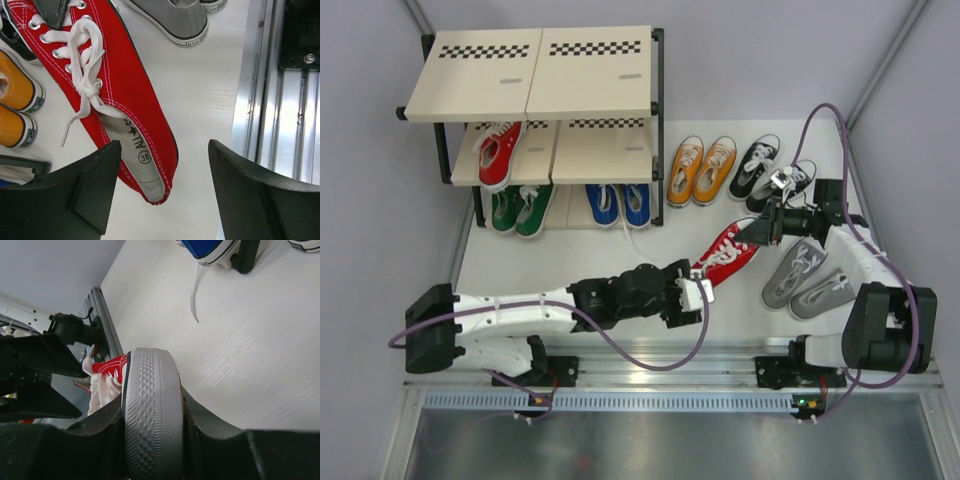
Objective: Place and organize the shoes onto the shoe shelf
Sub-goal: Pick up the shoe at the center of the board.
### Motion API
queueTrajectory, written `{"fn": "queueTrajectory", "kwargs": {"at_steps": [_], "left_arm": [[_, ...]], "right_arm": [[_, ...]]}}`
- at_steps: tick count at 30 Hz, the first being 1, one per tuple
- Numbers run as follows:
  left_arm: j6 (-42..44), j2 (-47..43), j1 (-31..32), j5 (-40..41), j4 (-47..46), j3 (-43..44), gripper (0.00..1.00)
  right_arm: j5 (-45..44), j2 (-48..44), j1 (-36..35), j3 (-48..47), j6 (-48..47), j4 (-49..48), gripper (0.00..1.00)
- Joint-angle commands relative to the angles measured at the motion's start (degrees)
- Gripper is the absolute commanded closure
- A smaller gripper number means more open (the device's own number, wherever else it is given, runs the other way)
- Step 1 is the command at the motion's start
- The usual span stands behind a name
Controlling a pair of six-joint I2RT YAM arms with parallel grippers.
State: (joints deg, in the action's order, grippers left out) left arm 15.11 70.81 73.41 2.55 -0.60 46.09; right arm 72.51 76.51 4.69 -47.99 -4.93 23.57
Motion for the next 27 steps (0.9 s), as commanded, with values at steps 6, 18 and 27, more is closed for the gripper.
{"fn": "queueTrajectory", "kwargs": {"at_steps": [6,18,27], "left_arm": [[7.20,4.16,0.16,4.57,-7.75,-1.44,0.25],[7.39,12.16,0.16,12.48,-5.11,2.34,0.50],[4.14,11.38,0.16,13.28,-4.41,3.05,1.00]], "right_arm": [[5.36,-2.59,0.32,-0.35,-0.52,-0.99,1.00],[5.54,-3.03,0.32,-0.18,-1.66,-0.37,1.00],[6.15,-3.82,0.32,-0.44,-3.68,1.38,1.00]]}}
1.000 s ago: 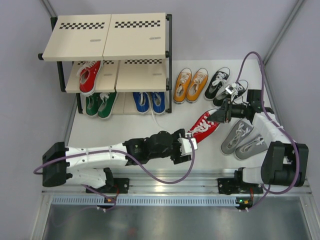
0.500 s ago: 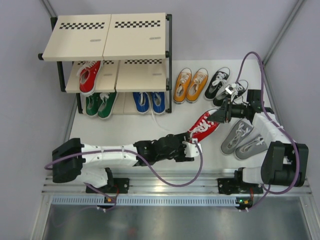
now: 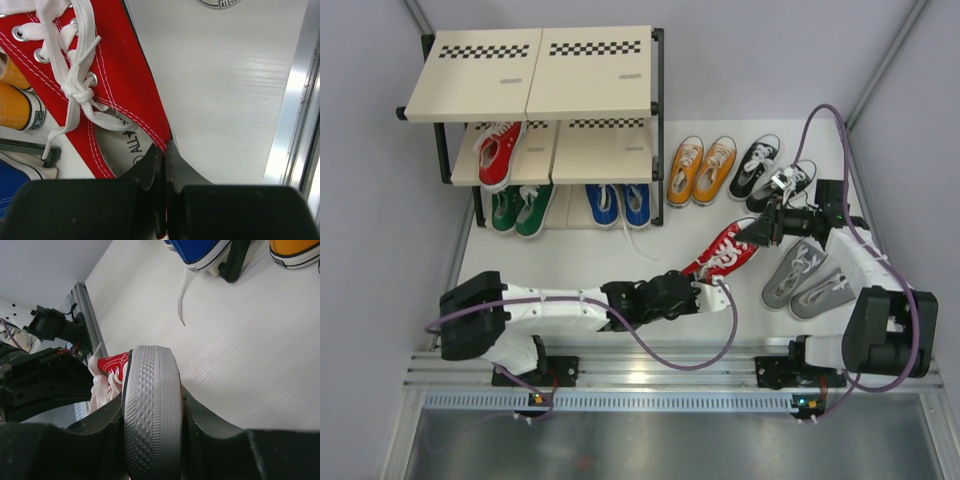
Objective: Place and organize the shoes onto the shoe shelf
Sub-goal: Pick up the shoe at the center of the board, then place the shoe at the shoe shelf.
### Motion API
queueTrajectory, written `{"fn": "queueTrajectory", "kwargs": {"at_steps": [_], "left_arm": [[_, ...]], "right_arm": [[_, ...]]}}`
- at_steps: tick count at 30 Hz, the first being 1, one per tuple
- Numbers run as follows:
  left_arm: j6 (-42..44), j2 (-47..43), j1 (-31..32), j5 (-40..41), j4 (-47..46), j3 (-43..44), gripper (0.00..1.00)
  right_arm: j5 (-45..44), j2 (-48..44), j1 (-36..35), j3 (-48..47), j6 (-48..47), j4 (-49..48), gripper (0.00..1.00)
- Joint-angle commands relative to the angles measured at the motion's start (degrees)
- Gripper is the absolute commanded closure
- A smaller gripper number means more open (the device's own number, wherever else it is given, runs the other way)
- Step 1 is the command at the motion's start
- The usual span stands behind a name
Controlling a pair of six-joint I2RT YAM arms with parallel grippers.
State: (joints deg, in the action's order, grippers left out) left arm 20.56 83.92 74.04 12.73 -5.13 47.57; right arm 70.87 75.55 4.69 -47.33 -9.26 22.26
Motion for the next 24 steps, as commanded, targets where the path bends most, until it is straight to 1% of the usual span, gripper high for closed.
{"fn": "queueTrajectory", "kwargs": {"at_steps": [1,3,4,5,7,8,10,11,13,14,16,17,18,20,22,23,24], "left_arm": [[-2.00,-2.79,-0.48,2.65,0.29,1.21,1.00],[-4.99,-4.02,-0.48,2.82,1.43,0.86,1.00],[-6.48,-4.98,-0.48,4.22,2.57,0.77,1.00],[-9.28,-5.43,-0.48,4.75,3.71,0.94,1.00],[-12.28,-6.57,-0.56,6.07,4.86,1.21,1.00],[-14.47,-7.01,-0.56,6.77,7.91,1.38,1.00],[-17.12,-8.24,-0.56,7.57,9.77,1.73,1.00],[-19.13,-8.77,-0.56,7.57,10.48,1.56,1.00],[-20.29,-10.87,-0.56,7.31,10.49,0.51,1.00],[-23.16,-11.58,-0.56,7.57,10.66,0.24,1.00],[-24.42,-13.86,-0.56,7.13,10.66,-0.98,1.00],[-25.90,-14.65,-0.56,7.13,10.75,-1.42,1.00],[-26.18,-15.44,-0.48,6.78,10.92,-1.86,1.00],[-27.32,-17.56,-0.48,6.52,11.89,-2.31,1.00],[-27.85,-19.31,-0.56,5.90,13.55,-2.31,1.00],[-28.37,-19.84,-0.56,5.81,14.35,-1.96,1.00],[-28.90,-20.63,-0.48,5.73,15.57,-1.61,1.00]], "right_arm": [[8.14,-3.12,0.32,-1.10,0.30,2.96,1.00],[8.32,-3.30,0.32,-1.45,-1.29,4.36,1.00],[8.41,-3.39,0.32,-1.62,-1.81,4.89,1.00],[8.67,-3.56,0.32,-2.06,-3.56,5.68,0.98],[9.28,-3.74,0.32,-2.50,-5.15,8.23,0.94],[9.46,-3.83,0.32,-2.85,-6.29,8.67,0.89],[9.81,-4.09,0.32,-2.94,-7.09,9.64,0.84],[9.99,-4.27,0.32,-2.94,-7.35,9.82,0.76],[10.51,-4.71,0.32,-2.85,-7.88,10.17,0.70],[10.43,-4.88,0.32,-2.77,-7.88,10.34,0.60],[10.08,-5.50,0.32,-2.59,-8.06,10.52,0.49],[9.90,-5.67,0.32,-2.42,-8.49,10.96,0.37],[9.12,-6.20,0.32,-2.33,-8.76,11.05,0.32],[8.32,-6.64,0.32,-2.33,-8.85,11.05,0.23],[7.18,-7.08,0.41,-2.41,-8.94,11.05,0.19],[6.74,-7.26,0.50,-2.59,-8.94,10.96,0.13],[6.21,-7.43,0.76,-2.59,-8.94,10.96,0.11]]}}
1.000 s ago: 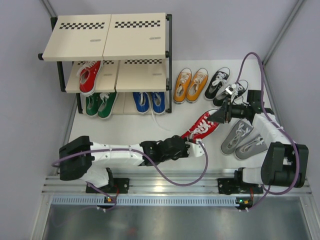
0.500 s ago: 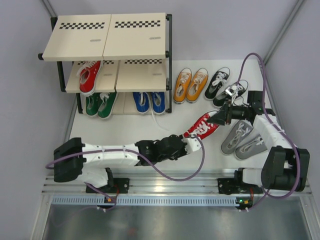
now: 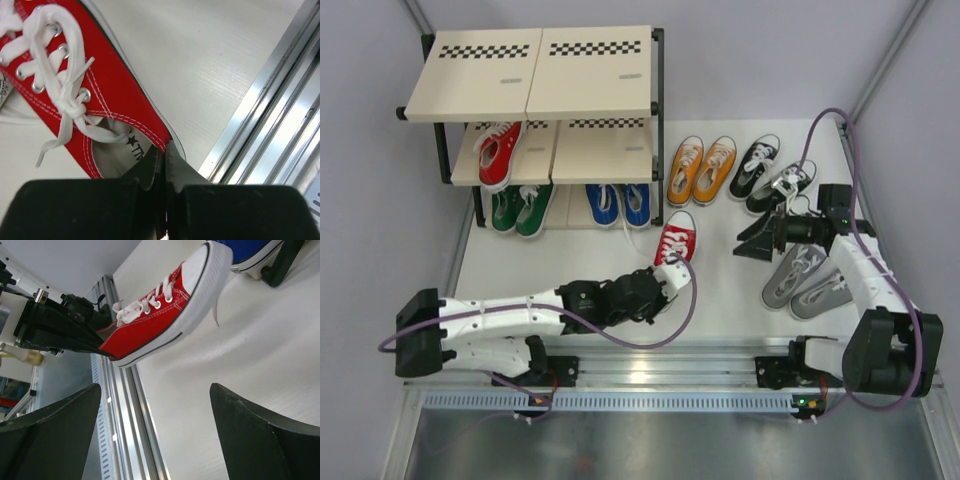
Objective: Place and organize the shoes onto the shoe shelf
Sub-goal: Place the shoe at the shoe shelf.
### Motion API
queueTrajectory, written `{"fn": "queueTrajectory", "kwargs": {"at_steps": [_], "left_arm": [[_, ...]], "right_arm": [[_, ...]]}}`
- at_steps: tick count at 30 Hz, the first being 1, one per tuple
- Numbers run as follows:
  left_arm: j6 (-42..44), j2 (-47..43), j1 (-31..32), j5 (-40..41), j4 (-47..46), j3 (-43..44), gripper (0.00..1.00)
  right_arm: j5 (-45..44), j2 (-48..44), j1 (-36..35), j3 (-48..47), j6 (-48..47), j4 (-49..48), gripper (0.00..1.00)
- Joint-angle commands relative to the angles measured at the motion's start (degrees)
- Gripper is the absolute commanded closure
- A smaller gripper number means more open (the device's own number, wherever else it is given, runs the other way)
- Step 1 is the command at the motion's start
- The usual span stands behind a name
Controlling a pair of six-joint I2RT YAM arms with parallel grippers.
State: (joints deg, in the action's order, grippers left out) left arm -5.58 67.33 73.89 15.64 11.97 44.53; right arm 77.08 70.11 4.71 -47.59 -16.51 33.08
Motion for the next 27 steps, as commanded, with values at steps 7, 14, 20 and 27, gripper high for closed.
{"fn": "queueTrajectory", "kwargs": {"at_steps": [7,14,20,27], "left_arm": [[-2.86,-13.18,-0.41,1.77,10.17,4.94,1.00],[0.13,-16.79,-0.32,3.24,24.56,15.73,1.00],[2.86,-14.95,-0.41,13.26,30.48,25.15,1.00],[7.25,-10.56,-10.05,12.51,35.05,34.74,1.00]], "right_arm": [[0.09,-2.78,6.97,-2.68,-3.00,1.20,0.04],[-0.52,-3.13,8.39,-2.51,-4.40,2.07,0.04],[-0.79,-3.22,8.47,-2.50,-5.02,2.42,0.04],[-0.53,-3.13,8.74,-2.59,-5.37,2.52,0.03]]}}
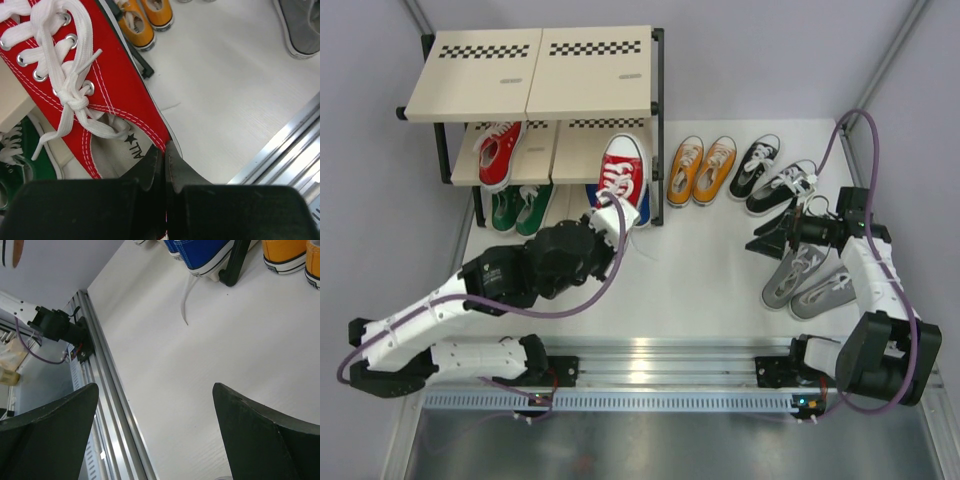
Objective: Place and organize the shoes onto the shoe shelf
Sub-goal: Place the shoe at the shoe shelf.
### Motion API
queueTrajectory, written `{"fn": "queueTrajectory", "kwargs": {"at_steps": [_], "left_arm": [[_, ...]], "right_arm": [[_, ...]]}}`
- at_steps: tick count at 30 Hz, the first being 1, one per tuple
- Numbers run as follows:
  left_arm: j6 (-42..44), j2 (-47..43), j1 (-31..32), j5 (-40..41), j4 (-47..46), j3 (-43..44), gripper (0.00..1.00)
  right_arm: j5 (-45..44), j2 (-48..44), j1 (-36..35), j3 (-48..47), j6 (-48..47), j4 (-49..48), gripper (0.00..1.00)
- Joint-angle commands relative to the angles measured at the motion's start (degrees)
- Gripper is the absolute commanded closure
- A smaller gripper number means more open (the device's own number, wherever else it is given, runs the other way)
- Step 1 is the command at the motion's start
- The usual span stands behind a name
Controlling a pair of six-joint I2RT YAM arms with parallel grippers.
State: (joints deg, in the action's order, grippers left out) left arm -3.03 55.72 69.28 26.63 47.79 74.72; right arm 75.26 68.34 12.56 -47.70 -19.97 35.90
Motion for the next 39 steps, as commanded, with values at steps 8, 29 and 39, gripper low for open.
{"fn": "queueTrajectory", "kwargs": {"at_steps": [8,29,39], "left_arm": [[11.63,6.06,-29.45,-13.18,-2.70,6.93,1.00],[20.95,19.68,-55.65,-24.52,-9.56,15.98,1.00],[22.54,22.67,-58.90,-20.40,-10.96,17.30,1.00]], "right_arm": [[1.90,-1.63,1.59,-2.48,-2.44,0.31,0.03],[2.96,-0.75,1.86,-2.66,-4.11,1.72,0.03],[3.66,0.04,2.21,-3.36,-7.01,4.70,0.03]]}}
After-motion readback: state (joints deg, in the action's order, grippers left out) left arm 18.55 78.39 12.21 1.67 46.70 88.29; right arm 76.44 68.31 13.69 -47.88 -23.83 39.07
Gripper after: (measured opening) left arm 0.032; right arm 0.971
